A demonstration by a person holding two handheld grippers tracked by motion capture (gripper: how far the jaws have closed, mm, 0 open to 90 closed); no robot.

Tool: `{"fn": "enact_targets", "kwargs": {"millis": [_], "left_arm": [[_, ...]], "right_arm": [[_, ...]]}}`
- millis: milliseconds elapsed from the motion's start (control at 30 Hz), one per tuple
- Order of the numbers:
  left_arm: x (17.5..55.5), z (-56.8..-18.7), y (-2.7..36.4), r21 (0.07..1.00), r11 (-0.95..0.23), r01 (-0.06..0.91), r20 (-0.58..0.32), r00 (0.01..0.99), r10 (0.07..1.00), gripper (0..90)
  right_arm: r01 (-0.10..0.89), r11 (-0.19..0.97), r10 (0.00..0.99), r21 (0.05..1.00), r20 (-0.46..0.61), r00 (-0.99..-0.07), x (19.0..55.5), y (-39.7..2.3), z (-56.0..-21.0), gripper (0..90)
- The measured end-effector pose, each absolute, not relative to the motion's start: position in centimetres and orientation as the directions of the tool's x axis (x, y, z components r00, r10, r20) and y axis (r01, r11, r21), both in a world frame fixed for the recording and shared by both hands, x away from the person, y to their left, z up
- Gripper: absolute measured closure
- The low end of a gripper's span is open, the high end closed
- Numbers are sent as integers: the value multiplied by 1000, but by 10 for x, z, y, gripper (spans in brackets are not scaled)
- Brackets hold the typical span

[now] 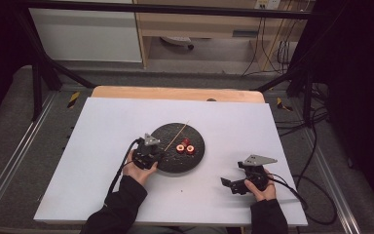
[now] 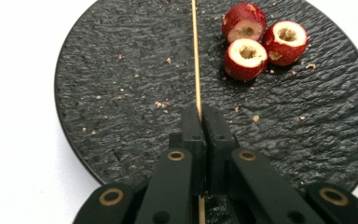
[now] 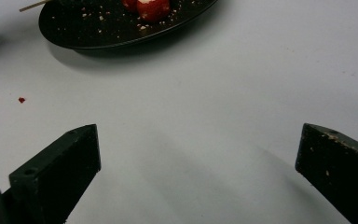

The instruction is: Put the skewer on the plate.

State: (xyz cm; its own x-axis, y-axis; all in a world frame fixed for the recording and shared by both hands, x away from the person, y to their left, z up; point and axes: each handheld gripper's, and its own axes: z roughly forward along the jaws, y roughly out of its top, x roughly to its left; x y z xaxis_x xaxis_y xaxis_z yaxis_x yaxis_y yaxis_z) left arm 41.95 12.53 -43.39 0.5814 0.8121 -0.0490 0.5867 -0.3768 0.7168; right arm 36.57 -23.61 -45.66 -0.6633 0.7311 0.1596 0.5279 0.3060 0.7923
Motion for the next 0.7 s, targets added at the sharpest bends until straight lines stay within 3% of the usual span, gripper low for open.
{"fn": "enact_targets", "kwargs": {"millis": [400,600,700], "left_arm": [[418,-433,125,717,-383,583,-53,593,804,860],[411,-423,138,734,-379,564,-77,623,778,734],[408,-419,149,744,-381,549,-90,647,757,626]], "right_arm": [[529,311,730,789,157,-665,366,-236,-457,10],[528,311,732,790,155,-664,366,-236,-457,10],[530,308,734,790,157,-661,366,-236,-457,10]]}}
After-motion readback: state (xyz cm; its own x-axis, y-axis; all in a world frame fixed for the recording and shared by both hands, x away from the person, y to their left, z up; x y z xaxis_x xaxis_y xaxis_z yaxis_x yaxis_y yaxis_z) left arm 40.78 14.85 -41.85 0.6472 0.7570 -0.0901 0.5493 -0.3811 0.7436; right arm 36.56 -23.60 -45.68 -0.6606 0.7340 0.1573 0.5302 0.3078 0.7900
